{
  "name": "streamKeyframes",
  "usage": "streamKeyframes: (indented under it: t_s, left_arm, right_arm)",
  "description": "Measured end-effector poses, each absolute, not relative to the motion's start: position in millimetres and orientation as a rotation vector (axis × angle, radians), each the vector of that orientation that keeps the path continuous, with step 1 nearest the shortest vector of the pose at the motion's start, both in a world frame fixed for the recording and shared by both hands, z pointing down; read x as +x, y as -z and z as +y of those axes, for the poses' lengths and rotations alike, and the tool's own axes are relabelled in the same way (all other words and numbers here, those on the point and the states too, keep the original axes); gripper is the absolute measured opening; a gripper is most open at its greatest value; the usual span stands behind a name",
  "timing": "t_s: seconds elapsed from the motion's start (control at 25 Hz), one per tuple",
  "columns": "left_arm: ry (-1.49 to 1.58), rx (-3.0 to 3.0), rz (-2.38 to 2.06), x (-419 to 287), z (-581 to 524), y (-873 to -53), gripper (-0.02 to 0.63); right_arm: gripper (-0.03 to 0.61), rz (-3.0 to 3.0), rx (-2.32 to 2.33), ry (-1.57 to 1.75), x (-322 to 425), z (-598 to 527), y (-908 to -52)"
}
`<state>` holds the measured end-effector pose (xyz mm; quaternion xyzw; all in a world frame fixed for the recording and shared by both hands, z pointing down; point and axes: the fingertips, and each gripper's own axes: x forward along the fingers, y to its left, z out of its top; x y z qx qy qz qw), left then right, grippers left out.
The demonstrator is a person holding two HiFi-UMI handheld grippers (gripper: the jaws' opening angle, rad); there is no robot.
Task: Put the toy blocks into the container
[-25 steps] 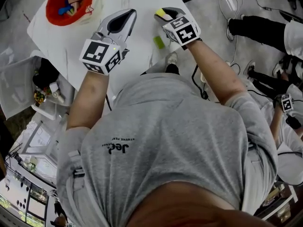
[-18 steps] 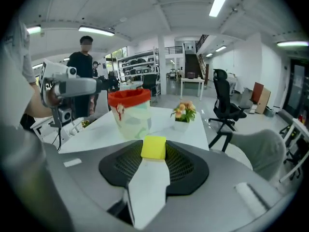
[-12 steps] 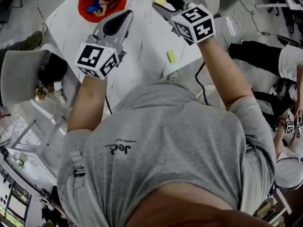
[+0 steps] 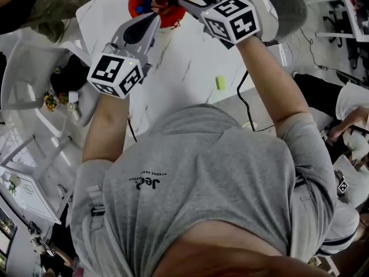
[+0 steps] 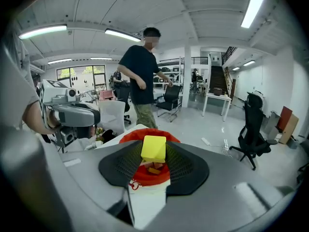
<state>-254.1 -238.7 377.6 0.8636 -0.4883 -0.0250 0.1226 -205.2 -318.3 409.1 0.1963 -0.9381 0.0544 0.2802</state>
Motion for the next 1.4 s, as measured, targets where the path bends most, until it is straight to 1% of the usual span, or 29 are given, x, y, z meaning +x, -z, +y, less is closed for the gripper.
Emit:
streamKeyframes:
  t_s: [0.16, 0.36, 0.44, 0.52, 0.6, 0.76, 0.96, 1.4]
  left_arm:
    - [0.085, 2.497, -1.457, -274.7, -237.9, -379.7, 0.058]
    - [0.082, 2.486, -1.482, -286.6, -236.4, -384.2, 0.058]
    - [0.078, 2.482, -1.477, -288.9, -237.4, -387.1, 0.058]
    - [0.074, 2.479, -1.457, -289.0, -238.9, -391.6, 0.058]
    - [0.07, 2.482, -1.425, -285.0, -241.3, -396.2, 0.058]
    - [0.056, 2.515, -1.346, -261.7, -245.3, -401.1, 0.058]
    - [0.022, 2.583, -1.203, -219.1, -247.0, -413.9, 0.058]
    - [-0.138, 2.68, -0.784, -87.9, -218.1, -474.4, 0.058]
  right_arm:
    - [0.149, -2.5, 0.486, -0.114, -232.7, -320.1, -418.5]
    - [0.155, -2.523, 0.461, -0.119, -249.4, -324.1, -425.5]
    - [0.281, -2.55, 0.451, -0.137, -255.3, -324.2, -423.2]
    - [0.314, -2.567, 0.46, -0.142, -256.8, -324.5, -421.2]
    - [0.318, -2.567, 0.48, -0.154, -251.3, -324.6, -421.5]
    - [0.316, -2.565, 0.542, -0.193, -221.8, -321.8, -421.4]
    - [0.316, -2.549, 0.667, -0.249, -167.8, -308.2, -429.9]
    - [0.314, -2.314, 0.949, -0.499, -20.7, -213.2, -518.4]
